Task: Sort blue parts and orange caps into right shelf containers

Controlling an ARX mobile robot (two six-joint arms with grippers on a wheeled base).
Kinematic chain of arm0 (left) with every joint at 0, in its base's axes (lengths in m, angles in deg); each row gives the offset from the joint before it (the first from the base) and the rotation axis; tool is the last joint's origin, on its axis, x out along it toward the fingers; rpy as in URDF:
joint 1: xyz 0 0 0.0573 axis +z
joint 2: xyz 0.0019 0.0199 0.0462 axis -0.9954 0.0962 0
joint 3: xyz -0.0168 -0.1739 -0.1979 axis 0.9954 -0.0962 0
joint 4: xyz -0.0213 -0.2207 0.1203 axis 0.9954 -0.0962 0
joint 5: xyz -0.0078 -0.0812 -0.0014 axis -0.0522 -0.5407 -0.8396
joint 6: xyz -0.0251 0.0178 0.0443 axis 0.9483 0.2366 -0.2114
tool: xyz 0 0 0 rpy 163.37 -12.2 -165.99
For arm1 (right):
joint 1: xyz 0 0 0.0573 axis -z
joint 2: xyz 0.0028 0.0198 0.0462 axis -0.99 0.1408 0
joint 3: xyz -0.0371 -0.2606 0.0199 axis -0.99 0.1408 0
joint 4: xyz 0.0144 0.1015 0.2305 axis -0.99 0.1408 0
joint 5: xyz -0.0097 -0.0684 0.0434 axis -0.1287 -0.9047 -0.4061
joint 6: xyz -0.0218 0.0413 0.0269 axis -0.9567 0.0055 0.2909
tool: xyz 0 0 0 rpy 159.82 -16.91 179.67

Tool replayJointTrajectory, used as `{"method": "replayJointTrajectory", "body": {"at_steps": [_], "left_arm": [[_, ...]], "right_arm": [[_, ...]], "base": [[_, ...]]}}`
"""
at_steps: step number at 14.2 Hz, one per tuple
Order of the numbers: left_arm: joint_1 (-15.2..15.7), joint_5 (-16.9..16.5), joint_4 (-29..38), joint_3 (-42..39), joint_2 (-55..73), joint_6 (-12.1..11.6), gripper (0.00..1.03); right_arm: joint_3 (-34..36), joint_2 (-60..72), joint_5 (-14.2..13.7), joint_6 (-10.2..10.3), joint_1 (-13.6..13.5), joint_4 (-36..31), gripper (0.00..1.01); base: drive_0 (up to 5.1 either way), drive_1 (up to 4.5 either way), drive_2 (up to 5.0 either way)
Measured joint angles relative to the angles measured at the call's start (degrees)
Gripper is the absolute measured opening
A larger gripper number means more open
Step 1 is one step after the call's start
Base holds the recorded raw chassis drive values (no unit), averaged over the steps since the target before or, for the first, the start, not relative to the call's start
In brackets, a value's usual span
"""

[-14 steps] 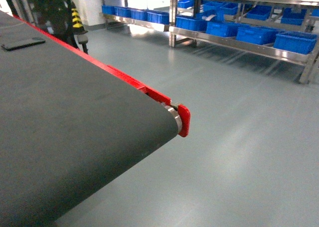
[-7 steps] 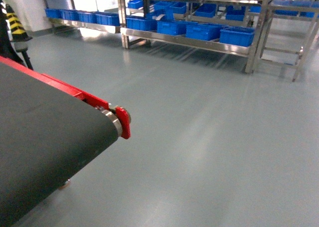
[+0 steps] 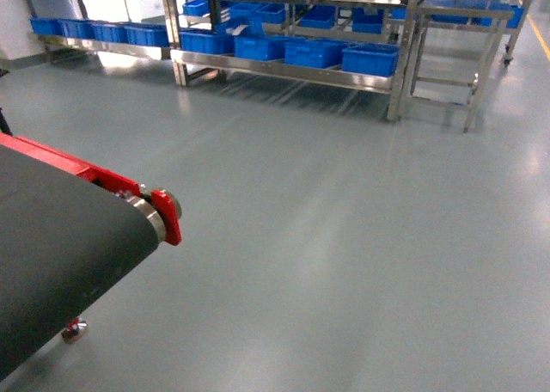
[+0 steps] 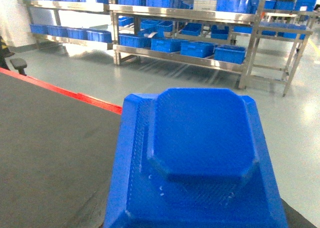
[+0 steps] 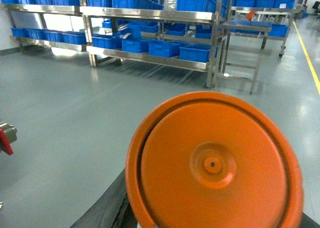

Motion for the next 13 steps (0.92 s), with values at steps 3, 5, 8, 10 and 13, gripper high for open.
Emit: {"method": "replayJointTrajectory", "body": {"at_steps": [3, 5, 8, 10, 13], "left_arm": [[0.0, 0.0, 0.0, 0.0, 0.0, 0.0, 0.42], [0.0, 0.0, 0.0, 0.0, 0.0, 0.0, 0.42], [0.0, 0.0, 0.0, 0.0, 0.0, 0.0, 0.42], [0.0, 0.0, 0.0, 0.0, 0.0, 0.0, 0.42], [0.0, 0.0, 0.0, 0.0, 0.0, 0.0, 0.42]], "right_arm": [[0.0, 0.0, 0.0, 0.0, 0.0, 0.0, 0.44], [0.0, 0.0, 0.0, 0.0, 0.0, 0.0, 0.43], [0.0, 0.0, 0.0, 0.0, 0.0, 0.0, 0.43], [0.0, 0.0, 0.0, 0.0, 0.0, 0.0, 0.43], [0.0, 0.0, 0.0, 0.0, 0.0, 0.0, 0.43]], "base": [[-1.5, -1.46, -1.5], [-1.6, -1.56, -1.6], [-1.6, -1.64, -1.6], [-1.6, -1.64, -1.6], [-1.6, -1.64, -1.6]]}}
